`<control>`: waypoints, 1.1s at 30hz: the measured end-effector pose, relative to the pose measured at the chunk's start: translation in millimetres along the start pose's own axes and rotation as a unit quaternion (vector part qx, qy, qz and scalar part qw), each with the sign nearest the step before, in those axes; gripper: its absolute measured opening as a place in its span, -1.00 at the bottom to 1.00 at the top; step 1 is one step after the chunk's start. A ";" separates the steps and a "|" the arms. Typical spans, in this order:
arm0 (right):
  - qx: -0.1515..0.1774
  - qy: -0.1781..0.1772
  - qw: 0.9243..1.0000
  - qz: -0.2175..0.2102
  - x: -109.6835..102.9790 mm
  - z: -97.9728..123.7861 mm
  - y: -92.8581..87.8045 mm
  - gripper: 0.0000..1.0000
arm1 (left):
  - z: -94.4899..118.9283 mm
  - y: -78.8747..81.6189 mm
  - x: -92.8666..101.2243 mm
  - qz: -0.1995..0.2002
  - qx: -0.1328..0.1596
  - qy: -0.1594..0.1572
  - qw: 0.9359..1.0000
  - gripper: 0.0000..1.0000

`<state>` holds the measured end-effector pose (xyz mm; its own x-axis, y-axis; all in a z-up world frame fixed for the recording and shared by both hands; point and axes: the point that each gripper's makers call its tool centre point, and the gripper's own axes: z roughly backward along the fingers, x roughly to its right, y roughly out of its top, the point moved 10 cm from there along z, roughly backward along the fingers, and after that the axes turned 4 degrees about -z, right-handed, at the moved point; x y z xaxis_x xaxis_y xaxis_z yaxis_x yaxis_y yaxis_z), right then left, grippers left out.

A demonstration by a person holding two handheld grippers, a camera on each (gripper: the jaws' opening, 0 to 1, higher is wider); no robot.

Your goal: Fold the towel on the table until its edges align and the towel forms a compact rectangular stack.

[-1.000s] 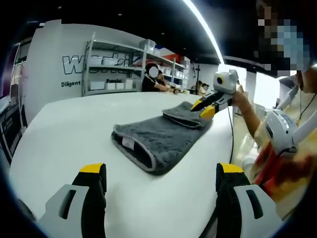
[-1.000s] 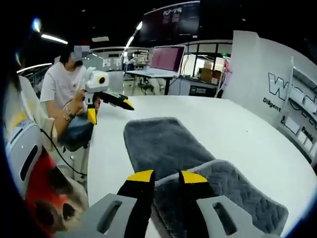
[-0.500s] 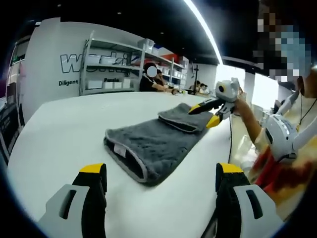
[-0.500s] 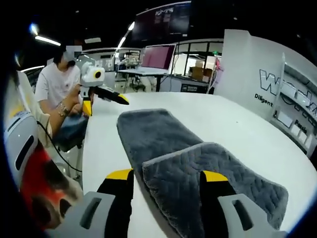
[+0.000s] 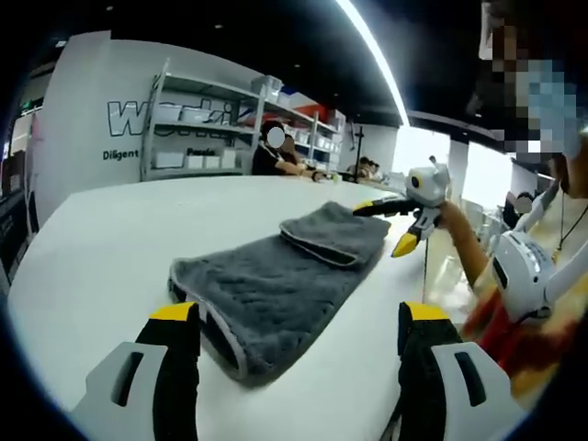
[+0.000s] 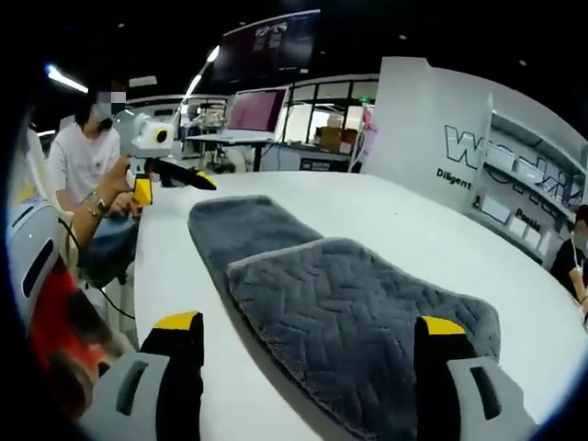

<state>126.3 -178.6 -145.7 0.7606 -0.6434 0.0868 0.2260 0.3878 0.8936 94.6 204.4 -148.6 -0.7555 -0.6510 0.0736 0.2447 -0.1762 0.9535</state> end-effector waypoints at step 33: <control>-0.004 -0.139 0.990 -0.038 33.1 91.4 -49.9 0.98 | -80.0 30.2 21.0 0.014 0.003 -0.004 1.000 0.64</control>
<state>84.5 -279.6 -147.2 0.5442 -0.8275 0.1380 0.2819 0.3353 0.8990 134.8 126.3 -141.7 -0.7530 -0.6502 0.1017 0.2615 -0.1538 0.9529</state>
